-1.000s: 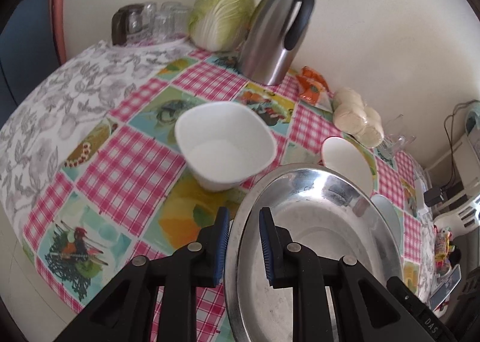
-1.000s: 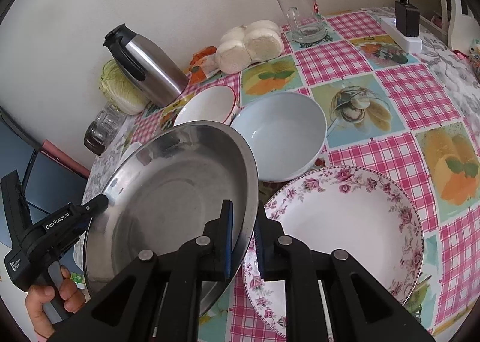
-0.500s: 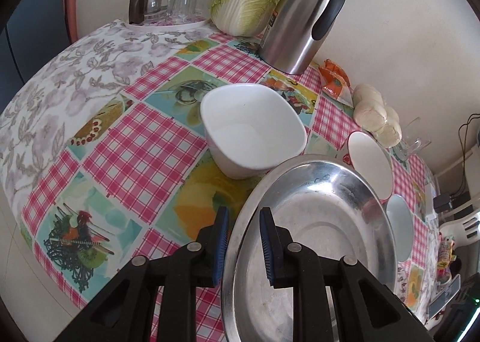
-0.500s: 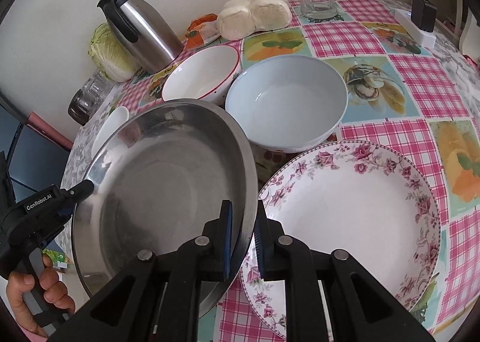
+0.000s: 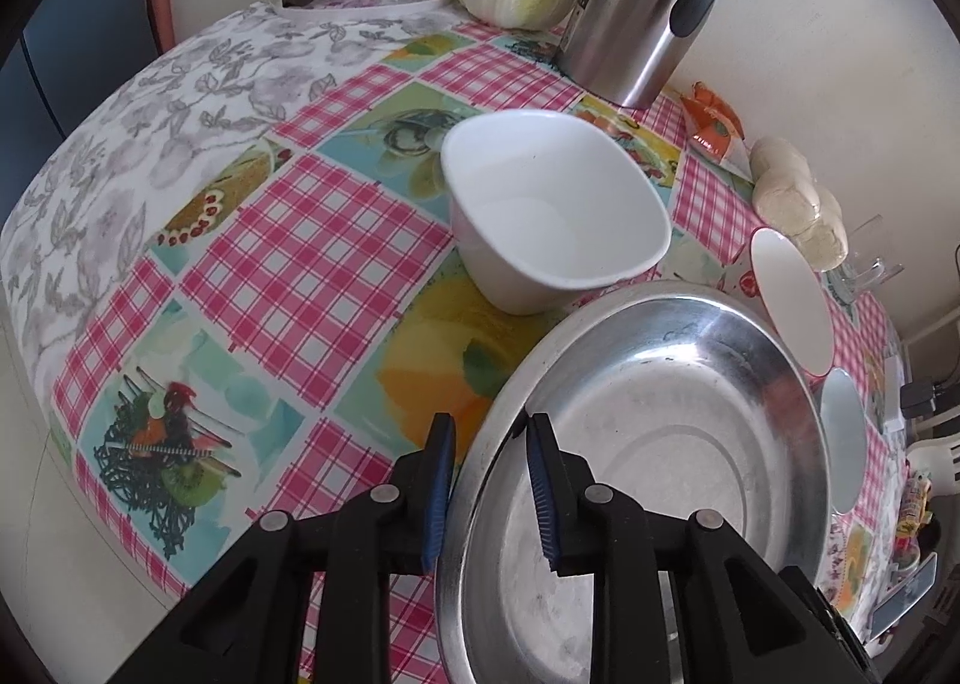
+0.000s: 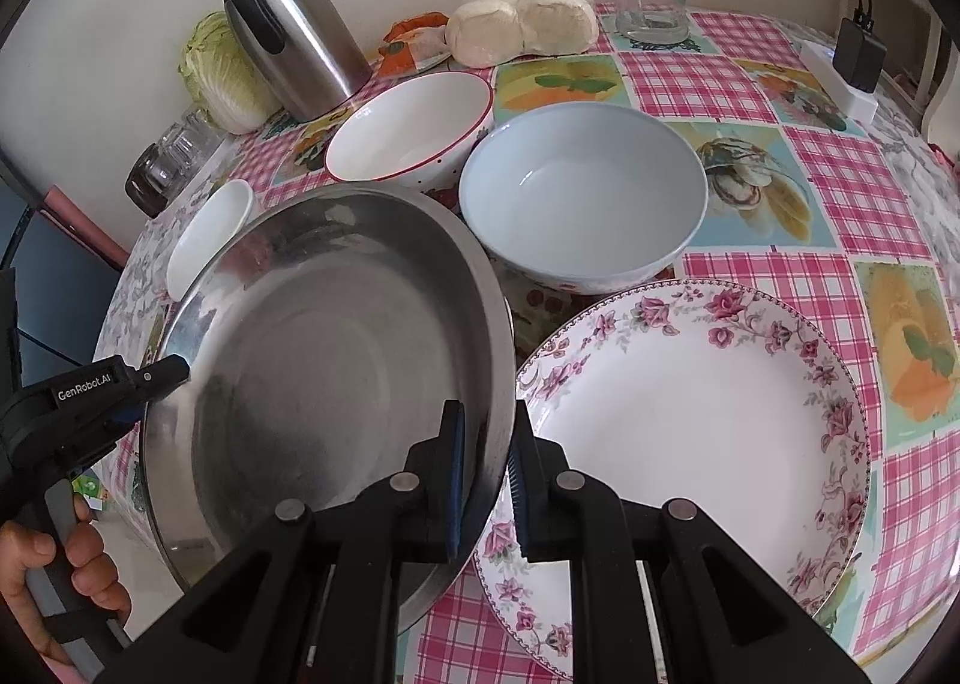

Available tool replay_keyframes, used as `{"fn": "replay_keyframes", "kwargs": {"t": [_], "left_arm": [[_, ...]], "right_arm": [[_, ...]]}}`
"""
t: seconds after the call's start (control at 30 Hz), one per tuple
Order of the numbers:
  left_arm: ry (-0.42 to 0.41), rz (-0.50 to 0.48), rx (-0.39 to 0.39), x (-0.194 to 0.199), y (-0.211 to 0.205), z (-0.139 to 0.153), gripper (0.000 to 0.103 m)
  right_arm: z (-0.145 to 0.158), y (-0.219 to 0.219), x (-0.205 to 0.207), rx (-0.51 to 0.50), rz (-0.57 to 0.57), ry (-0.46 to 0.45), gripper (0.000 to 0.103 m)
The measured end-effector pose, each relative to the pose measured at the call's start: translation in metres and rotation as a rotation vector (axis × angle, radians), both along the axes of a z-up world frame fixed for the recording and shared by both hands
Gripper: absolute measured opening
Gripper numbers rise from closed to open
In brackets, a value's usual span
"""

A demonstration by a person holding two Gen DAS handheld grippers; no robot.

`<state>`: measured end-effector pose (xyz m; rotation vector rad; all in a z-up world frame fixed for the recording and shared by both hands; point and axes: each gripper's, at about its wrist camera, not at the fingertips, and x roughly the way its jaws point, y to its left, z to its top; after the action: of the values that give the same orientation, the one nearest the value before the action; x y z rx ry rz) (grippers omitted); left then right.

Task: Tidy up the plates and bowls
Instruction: 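Lower the steel tray beside the white bowl and open both grippers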

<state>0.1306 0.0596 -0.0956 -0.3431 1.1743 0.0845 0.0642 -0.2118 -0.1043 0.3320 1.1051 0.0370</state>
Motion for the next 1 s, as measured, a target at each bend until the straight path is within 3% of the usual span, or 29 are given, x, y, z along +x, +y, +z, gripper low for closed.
{"fn": "replay_keyframes", "kwargs": {"t": [1.0], "left_arm": [[-0.097,-0.061,0.072,0.012,-0.015,0.002,0.027]], "right_arm": [[-0.006,0.004,0.011,-0.085,-0.019,-0.037,0.015]]}}
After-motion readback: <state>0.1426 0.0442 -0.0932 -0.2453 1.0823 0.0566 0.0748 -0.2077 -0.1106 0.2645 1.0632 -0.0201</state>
